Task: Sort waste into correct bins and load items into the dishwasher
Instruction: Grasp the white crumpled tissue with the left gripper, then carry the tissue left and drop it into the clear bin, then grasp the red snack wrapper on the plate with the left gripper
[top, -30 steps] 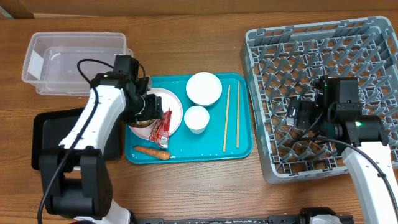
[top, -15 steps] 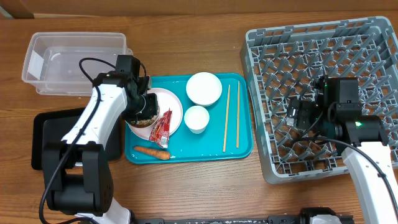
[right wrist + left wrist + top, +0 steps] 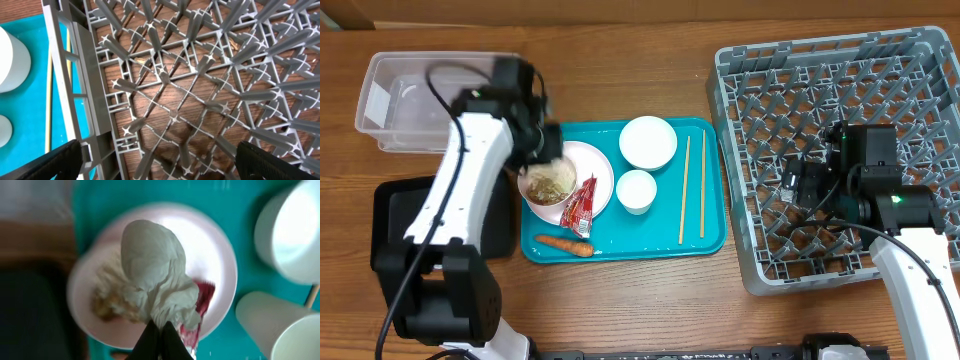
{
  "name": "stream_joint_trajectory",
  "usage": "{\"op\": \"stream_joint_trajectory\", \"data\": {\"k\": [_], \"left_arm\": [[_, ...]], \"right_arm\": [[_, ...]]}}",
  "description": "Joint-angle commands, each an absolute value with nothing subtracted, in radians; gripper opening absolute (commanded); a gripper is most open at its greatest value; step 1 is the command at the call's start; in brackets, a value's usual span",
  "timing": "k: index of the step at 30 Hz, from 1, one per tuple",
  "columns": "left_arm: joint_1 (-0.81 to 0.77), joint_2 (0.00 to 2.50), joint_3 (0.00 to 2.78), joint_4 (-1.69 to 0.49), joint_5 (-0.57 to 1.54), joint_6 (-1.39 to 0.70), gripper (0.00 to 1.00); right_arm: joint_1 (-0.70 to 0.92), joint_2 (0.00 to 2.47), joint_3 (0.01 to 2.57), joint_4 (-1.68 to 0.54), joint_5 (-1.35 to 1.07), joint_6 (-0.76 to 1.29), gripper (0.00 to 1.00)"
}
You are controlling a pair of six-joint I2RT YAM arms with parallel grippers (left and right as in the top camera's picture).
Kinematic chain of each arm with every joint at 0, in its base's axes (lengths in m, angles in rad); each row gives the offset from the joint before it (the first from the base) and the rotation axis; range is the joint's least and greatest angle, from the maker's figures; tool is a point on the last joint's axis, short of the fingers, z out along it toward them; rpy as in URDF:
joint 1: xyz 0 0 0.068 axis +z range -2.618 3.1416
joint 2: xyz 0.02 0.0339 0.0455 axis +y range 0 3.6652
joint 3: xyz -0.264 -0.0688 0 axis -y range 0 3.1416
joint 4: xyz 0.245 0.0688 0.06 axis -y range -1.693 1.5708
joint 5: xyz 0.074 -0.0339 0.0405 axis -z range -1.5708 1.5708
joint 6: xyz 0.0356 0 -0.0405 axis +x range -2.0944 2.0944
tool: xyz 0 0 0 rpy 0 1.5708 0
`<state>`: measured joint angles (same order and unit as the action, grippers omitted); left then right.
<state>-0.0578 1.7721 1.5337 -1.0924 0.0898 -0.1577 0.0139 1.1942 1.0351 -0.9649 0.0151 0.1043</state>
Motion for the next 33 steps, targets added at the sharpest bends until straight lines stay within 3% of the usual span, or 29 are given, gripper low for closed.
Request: {"op": "stream_joint_trajectory", "data": {"k": [1, 6, 14, 15, 17, 21, 28, 33], "left_arm": [[-0.034, 1.736, 1.679, -1.089, -0.072, -0.164, 0.04], [0.008, 1.739, 1.719, -0.972, -0.189, -0.165, 0.04], [0.107, 1.842, 1.718, -0.875, -0.19, -0.165, 0.04], [0.114, 1.858, 1.718, -0.871, -0.189, -0.165, 0.06], [0.12, 1.877, 1.718, -0.866, -0.174, -0.165, 0.4], [0.115, 1.862, 1.727, -0.867, -0.092, -0.164, 0.56], [0.03, 1.779, 1.744, -1.11, 0.202, -0.165, 0.64], [-0.094, 1.78, 1.725, -1.321, 0.199, -0.157, 0.67]], "right_arm": [[0.017, 1.183, 1.063, -0.96, 0.025, 0.105, 1.0], [0.017, 1.183, 1.063, -0.96, 0.025, 0.105, 1.0], [0.017, 1.183, 1.063, -0.974, 0.025, 0.105, 1.0], [0.017, 1.183, 1.063, -0.976, 0.025, 0.105, 1.0], [0.017, 1.183, 1.063, -0.979, 0.025, 0.105, 1.0], [0.017, 1.183, 1.063, -0.979, 0.025, 0.105, 1.0], [0.017, 1.18, 1.063, -0.993, 0.025, 0.105, 1.0], [0.017, 1.18, 1.063, -1.002, 0.025, 0.105, 1.0]]}}
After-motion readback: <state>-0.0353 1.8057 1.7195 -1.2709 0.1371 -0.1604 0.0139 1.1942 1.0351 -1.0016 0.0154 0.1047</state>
